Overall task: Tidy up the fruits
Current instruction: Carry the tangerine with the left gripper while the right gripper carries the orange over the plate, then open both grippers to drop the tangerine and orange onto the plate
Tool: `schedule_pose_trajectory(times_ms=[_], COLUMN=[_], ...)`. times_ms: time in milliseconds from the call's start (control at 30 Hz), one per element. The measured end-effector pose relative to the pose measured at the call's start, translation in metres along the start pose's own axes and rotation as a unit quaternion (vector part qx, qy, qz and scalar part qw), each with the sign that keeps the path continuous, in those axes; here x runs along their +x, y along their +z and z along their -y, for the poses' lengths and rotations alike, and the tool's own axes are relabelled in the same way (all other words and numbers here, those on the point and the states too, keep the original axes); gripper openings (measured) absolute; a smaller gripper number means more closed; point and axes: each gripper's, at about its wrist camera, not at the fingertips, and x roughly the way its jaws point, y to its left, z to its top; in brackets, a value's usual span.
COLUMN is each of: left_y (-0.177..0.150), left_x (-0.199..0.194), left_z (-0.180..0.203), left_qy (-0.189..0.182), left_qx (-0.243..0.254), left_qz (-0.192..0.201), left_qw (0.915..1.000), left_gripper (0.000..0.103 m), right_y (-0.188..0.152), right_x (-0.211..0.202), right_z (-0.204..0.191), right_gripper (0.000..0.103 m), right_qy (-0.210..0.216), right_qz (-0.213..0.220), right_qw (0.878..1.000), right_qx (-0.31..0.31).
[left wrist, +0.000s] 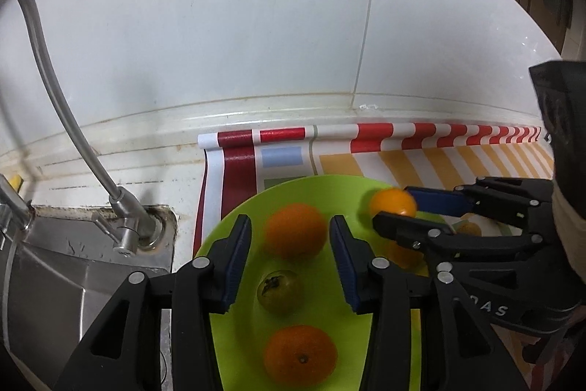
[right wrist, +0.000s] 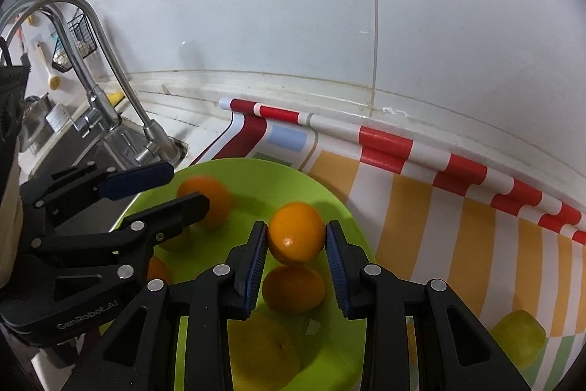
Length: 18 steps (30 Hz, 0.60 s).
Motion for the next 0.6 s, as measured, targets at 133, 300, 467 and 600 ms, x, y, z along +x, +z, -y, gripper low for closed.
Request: schedule_pose_trajectory(times_ms=[133,300,467,600], left_y=[0.001,-0.001,-0.004,-0.007], left_x=[-0.013,-0.035,-0.06,-0.082], left_z=[-0.002,-0.002,0.003,0.009], left_qy=[0.014,0.038,0.058,0.068], left_qx=[-0.003,-0.017,-0.023,-0.021], left_qz=[0.013,0.027,0.05,0.065], left_qw=[0.9998,0.9988,0.9968,0.9953], left_gripper=[0.05,0.05,0.057,0.058], right_y=[0.001,0.0,-0.003,-0.01], right_x=[-0.004,-0.026,-0.053,-0.079], right_z=[-0.002,-0.006,-0.012,-0.019], right_gripper=[0.035,0.036,0.036,0.036], right_qy=[0.001,-0.003,-0.015,-0.029], right_qz=[0.006,0.032,0.055,0.078], right_qw=[1.0,0.999,0.998,0.997], right_qx=[0.0,0.003,0.004,-0.006])
